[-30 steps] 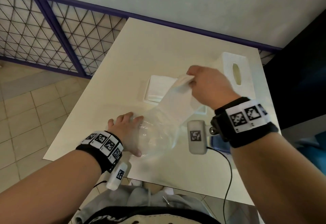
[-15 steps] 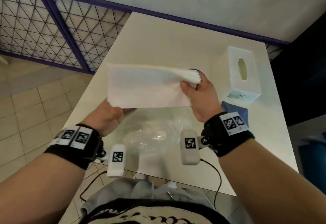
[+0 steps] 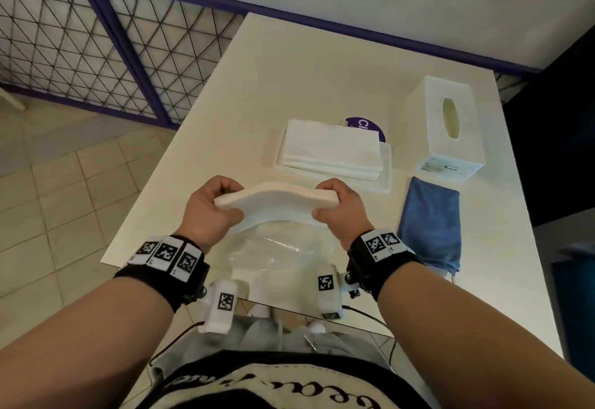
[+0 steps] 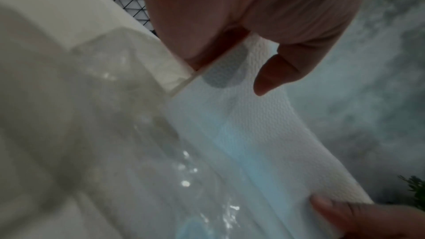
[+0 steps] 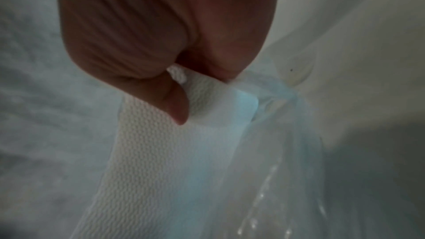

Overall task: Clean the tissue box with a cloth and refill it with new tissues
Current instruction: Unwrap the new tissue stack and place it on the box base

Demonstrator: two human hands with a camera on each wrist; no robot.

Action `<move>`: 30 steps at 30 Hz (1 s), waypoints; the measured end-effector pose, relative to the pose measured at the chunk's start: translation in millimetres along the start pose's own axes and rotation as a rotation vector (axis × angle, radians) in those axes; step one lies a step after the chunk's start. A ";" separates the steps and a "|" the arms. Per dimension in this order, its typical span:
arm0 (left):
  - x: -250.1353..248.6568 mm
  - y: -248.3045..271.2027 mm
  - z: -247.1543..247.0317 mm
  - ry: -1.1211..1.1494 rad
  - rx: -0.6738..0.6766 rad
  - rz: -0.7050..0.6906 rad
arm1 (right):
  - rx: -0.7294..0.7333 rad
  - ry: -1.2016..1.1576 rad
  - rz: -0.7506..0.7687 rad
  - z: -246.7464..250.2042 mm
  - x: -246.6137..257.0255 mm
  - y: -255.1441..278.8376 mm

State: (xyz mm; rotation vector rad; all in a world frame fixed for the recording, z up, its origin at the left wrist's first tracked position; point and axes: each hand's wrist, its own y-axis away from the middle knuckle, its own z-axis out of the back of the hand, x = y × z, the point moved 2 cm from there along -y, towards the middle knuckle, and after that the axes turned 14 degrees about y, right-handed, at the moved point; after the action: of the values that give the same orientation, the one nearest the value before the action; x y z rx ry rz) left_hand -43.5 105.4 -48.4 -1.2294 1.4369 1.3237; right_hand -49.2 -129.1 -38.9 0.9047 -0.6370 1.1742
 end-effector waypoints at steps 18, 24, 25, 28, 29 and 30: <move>10.1 5.2 -13.4 -0.103 -0.069 0.047 | -0.022 0.043 -0.045 11.5 -12.5 -9.3; -3.4 -0.7 -16.3 -0.095 -0.088 0.020 | -0.040 0.051 -0.029 16.7 -8.3 -10.2; -12.0 -4.8 -18.6 -0.091 -0.095 -0.014 | -0.056 0.016 -0.021 21.3 -3.8 -12.3; -43.1 -24.5 -31.8 -0.082 -0.092 -0.087 | -0.083 -0.097 0.007 40.2 11.8 -24.2; -52.0 -33.6 -37.5 -0.056 -0.073 -0.094 | -0.101 -0.129 -0.001 47.8 16.2 -30.8; -59.2 -43.7 -43.5 -0.031 -0.049 -0.090 | -0.130 -0.150 -0.019 55.7 19.3 -39.1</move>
State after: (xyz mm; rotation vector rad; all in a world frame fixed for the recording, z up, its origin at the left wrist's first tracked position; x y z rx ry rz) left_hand 13.2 71.1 5.5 -1.2855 1.3189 1.3181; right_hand -4.5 -172.1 -4.9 0.8915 -0.8153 1.0426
